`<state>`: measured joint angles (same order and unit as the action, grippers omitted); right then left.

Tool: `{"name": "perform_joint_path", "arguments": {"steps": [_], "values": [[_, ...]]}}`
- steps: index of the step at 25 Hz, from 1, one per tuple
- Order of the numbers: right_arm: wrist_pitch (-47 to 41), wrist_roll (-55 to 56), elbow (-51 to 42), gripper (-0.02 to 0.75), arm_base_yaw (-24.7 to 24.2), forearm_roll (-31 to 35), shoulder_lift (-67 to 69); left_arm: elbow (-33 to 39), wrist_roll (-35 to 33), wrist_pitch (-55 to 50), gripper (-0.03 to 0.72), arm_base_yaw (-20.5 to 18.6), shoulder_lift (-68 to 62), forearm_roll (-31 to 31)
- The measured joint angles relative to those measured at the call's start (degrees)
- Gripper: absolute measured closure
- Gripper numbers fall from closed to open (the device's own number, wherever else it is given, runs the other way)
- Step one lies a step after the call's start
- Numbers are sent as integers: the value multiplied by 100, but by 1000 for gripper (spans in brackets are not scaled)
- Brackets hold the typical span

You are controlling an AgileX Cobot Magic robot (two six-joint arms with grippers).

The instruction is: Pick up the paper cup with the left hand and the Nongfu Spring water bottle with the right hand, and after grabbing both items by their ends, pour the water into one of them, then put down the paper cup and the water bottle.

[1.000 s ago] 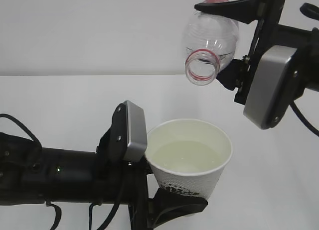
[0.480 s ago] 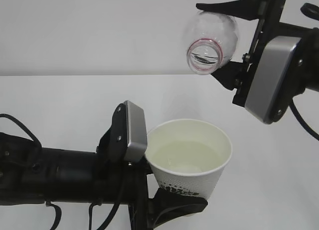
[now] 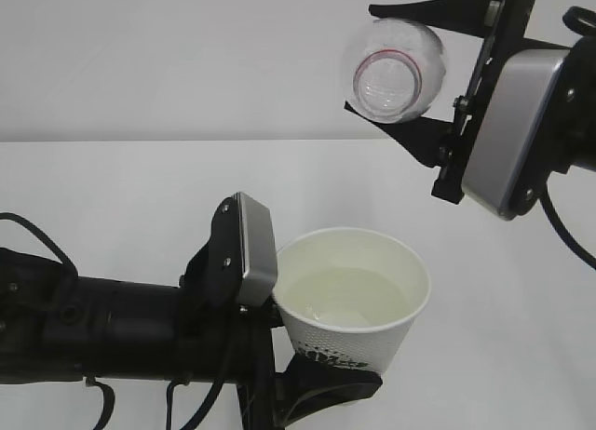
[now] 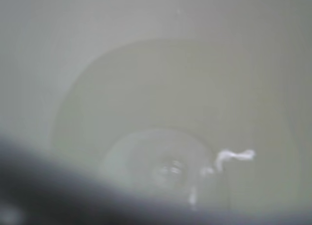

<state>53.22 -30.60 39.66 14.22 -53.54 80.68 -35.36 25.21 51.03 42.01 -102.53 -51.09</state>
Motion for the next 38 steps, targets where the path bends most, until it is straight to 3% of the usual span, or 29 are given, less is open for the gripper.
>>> {"name": "perform_joint_path", "arguments": {"steps": [38], "values": [[0,2460,0,220,0,0,0,0,-259,339,213,0,0,155]]}}
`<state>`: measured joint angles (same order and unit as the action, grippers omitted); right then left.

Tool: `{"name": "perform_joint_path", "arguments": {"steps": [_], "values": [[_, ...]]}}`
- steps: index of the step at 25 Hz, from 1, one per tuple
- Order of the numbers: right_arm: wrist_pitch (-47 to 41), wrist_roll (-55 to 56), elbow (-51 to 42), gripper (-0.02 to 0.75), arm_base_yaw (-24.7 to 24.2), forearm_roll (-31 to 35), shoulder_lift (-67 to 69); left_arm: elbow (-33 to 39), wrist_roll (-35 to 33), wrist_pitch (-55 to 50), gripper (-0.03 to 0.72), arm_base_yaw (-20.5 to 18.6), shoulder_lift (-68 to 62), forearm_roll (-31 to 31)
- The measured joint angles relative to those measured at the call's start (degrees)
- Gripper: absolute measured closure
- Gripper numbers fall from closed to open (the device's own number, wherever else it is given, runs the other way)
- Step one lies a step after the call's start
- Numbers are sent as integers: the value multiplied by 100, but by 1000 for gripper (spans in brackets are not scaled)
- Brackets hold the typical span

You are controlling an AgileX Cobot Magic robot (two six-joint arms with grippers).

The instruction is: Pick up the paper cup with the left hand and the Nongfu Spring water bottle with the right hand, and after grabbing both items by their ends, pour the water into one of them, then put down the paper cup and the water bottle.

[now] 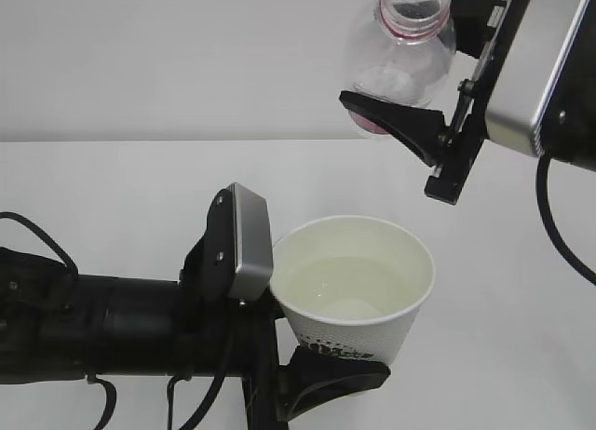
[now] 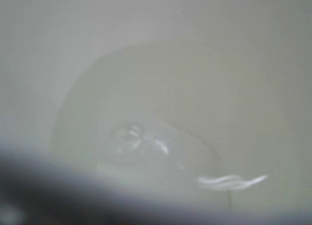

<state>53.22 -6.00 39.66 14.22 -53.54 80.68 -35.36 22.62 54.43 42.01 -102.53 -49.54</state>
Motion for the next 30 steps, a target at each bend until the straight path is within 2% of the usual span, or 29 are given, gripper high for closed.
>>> {"name": "perform_joint_path", "arguments": {"steps": [15,30], "values": [[0,904,0,220,0,0,0,0,0,0,213,0,0,124],[0,987,0,220,0,0,0,0,0,0,213,0,0,138]]}}
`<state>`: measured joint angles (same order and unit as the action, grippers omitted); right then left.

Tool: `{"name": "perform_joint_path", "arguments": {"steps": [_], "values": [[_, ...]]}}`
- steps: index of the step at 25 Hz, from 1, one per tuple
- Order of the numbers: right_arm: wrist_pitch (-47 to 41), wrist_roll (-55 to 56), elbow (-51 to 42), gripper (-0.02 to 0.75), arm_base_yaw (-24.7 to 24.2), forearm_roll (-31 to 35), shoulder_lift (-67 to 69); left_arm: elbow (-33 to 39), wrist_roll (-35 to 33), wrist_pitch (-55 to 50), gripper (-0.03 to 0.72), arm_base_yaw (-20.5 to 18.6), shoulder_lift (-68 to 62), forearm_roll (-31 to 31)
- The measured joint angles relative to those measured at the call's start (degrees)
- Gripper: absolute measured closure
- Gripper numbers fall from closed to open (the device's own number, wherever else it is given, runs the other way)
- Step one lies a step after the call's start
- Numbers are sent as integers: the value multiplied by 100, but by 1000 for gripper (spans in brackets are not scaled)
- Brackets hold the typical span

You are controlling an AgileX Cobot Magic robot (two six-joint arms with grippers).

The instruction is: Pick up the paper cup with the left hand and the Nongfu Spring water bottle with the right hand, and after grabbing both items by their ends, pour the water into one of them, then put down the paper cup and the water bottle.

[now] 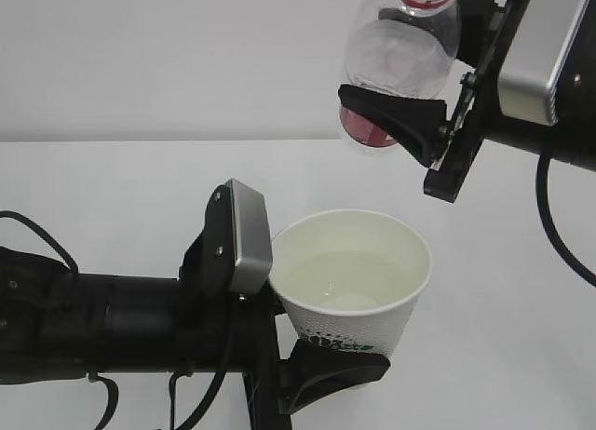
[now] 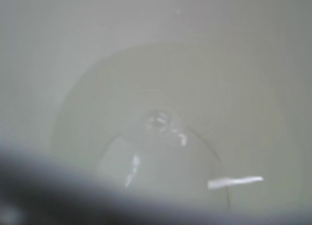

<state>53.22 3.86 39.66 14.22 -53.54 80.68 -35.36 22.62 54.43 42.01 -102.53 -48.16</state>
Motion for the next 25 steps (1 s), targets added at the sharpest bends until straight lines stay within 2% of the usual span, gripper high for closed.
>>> {"name": "perform_joint_path", "arguments": {"steps": [8,25], "values": [[0,27,0,220,0,0,0,0,0,0,213,0,0,0],[0,879,0,220,0,0,0,0,0,0,213,0,0,0]]}}
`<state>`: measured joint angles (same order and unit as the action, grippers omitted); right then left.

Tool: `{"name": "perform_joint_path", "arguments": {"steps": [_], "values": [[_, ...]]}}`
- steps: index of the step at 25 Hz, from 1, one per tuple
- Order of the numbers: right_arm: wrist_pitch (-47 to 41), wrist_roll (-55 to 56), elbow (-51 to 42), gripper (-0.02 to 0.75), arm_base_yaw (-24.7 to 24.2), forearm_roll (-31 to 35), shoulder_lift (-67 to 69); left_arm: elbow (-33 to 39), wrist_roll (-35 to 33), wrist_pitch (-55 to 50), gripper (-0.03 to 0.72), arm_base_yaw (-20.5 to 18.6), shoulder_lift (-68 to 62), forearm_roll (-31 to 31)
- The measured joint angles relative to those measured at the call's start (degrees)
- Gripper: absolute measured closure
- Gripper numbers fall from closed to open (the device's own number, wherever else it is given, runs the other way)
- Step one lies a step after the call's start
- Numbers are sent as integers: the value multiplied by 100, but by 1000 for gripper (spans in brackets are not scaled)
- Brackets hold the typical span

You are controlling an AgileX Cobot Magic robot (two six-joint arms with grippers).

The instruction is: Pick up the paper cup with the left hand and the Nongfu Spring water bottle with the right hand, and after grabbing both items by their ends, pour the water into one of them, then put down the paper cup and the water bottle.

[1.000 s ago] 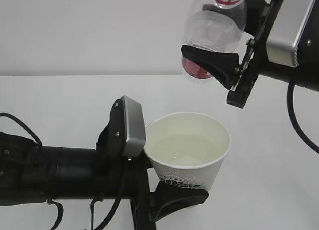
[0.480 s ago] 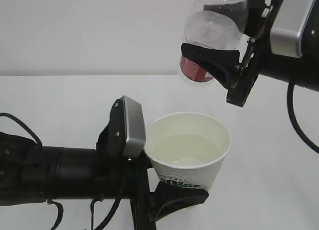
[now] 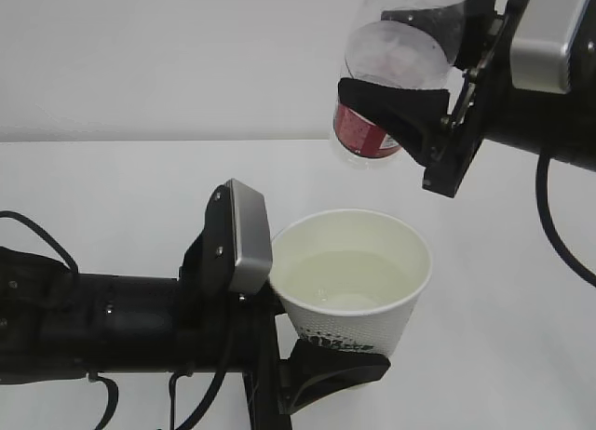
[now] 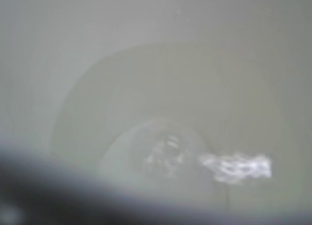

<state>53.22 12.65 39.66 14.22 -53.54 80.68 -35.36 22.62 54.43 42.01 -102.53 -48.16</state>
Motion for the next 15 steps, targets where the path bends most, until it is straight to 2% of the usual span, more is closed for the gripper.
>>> {"name": "perform_joint_path", "arguments": {"steps": [15], "values": [[-290,643,0,220,0,80,0,0,0,0,213,0,0,0]]}}
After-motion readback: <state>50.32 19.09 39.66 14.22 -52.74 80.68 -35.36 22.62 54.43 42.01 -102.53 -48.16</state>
